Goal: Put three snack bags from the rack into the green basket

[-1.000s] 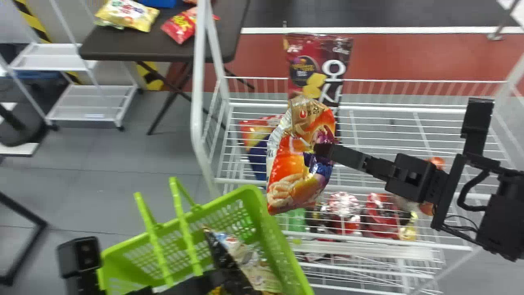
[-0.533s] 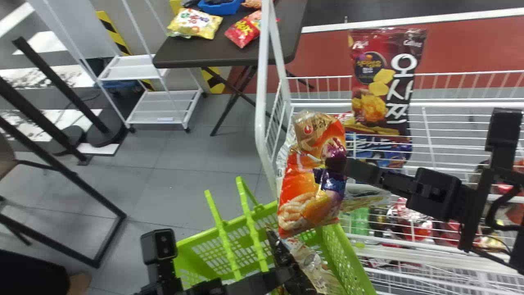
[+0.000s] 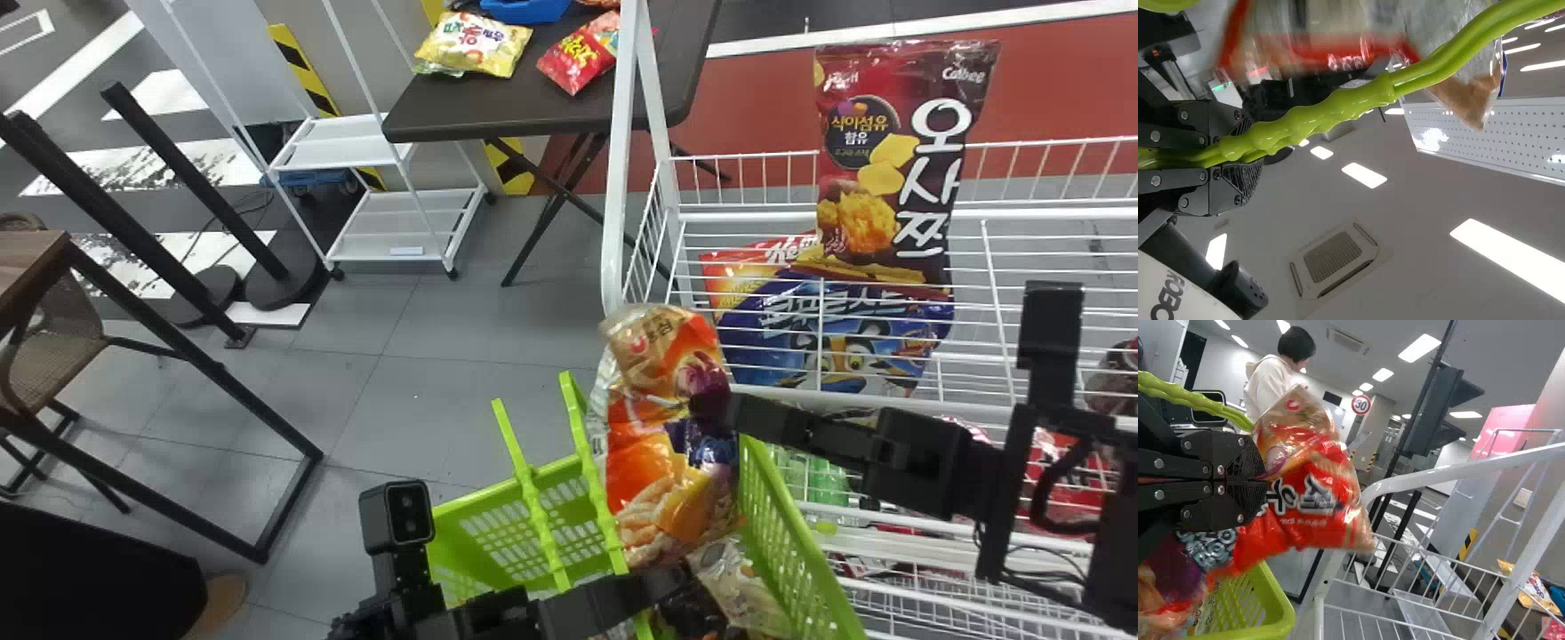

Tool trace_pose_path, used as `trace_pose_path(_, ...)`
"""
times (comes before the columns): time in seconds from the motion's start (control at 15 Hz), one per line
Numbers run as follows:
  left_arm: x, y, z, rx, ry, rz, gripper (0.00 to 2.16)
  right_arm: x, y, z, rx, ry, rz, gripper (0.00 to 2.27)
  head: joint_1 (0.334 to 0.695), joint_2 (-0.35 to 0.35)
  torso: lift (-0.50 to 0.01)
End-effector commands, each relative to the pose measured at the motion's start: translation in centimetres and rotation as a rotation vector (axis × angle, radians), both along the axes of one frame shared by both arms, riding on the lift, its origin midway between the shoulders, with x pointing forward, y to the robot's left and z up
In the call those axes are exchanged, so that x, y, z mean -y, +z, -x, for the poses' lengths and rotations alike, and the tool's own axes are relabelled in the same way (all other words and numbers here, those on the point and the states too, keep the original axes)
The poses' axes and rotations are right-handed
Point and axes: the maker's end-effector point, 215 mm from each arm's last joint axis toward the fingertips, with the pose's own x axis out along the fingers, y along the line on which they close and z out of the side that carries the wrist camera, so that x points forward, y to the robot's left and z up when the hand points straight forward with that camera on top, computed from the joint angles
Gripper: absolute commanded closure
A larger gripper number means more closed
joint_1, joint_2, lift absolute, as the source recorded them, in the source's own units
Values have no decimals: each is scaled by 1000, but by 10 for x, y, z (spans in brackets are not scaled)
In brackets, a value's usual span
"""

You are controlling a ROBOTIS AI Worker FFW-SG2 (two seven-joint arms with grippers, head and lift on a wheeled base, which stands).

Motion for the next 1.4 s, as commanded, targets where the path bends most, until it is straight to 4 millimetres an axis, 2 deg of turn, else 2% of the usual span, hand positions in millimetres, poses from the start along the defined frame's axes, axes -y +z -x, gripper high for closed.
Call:
trace_pose_path(0.0,3,-1,0,-3,-7,0,2148,-8,11,0,28,45,31,2250,695,350,0)
trace_pose_path(0.13,5,-1,0,-1,-10,1,2148,-13,6,8,21,75,58,2250,695,350,0)
trace_pose_path(0.33,2,0,0,-1,-3,2,2148,-11,-27,43,-50,150,141,2250,695,350,0)
trace_pose_path(0.47,2,1,-1,1,-4,4,2148,-5,-40,55,-72,171,181,2250,695,350,0)
trace_pose_path(0.67,3,2,-2,3,-5,6,2148,-2,-57,65,-67,186,268,2246,695,350,0)
trace_pose_path(0.73,2,3,-2,6,-5,7,2145,-1,-61,67,-70,193,279,2182,695,350,0)
trace_pose_path(0.87,2,4,-2,8,-5,10,2148,-6,-64,76,-74,219,289,1777,695,350,0)
trace_pose_path(0.93,2,4,-2,8,-5,10,2148,-7,-65,77,-74,224,289,1139,695,350,0)
trace_pose_path(1.0,2,4,-2,8,-5,10,2145,-6,-64,78,-72,225,289,215,695,350,0)
trace_pose_path(1.07,2,4,-2,8,-4,9,2148,-5,-60,75,-63,217,283,-2,695,350,0)
trace_pose_path(1.33,1,3,-1,5,-4,11,2148,2,-46,62,-49,181,243,49,695,350,0)
